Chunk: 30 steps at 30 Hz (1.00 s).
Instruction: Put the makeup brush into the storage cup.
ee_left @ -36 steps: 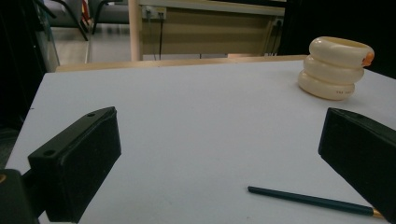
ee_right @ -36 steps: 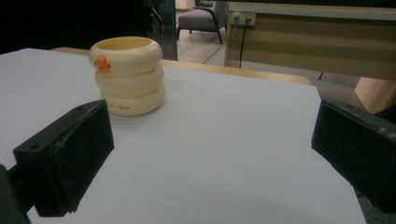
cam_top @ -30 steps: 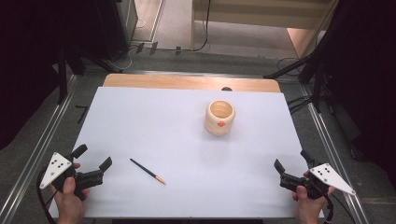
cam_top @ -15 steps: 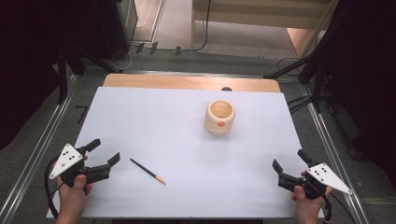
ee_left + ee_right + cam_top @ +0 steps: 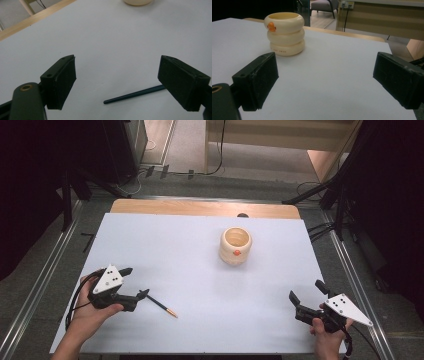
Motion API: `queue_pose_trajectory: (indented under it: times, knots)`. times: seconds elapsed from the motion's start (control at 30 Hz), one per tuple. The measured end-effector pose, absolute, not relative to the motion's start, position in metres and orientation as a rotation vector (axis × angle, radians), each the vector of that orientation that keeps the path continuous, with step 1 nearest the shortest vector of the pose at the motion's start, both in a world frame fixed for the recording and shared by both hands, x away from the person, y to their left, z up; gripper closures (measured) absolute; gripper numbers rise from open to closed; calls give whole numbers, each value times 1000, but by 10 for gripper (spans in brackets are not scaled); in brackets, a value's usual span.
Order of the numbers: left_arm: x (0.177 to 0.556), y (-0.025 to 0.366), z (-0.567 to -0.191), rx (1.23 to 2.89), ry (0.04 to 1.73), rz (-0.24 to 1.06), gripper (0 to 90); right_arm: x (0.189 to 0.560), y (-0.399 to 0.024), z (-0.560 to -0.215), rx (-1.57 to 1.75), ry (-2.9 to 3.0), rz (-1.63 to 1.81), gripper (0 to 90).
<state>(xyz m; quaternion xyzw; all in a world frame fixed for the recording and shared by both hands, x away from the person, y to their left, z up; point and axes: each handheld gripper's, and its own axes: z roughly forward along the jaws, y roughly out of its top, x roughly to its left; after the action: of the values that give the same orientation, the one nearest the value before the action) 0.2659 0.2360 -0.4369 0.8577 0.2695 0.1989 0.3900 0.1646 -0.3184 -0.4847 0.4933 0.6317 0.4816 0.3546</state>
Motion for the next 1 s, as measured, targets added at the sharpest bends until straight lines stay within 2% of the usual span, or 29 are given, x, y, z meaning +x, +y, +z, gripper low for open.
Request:
queue_pose_trajectory:
  times: [0.2,0.5,0.87,1.0]
  knots:
    - [272,219,-439,2347,621,462,188,165,-317,-485,1274,1642,1236,76]
    - [278,198,-451,2599,477,358,288,166,-315,-486,1276,1657,1233,94]
    - [287,173,-459,2769,358,171,379,168,-315,-487,1291,1674,1236,111]
    - [289,167,-462,2792,322,131,458,168,-314,-487,1290,1680,1235,117]
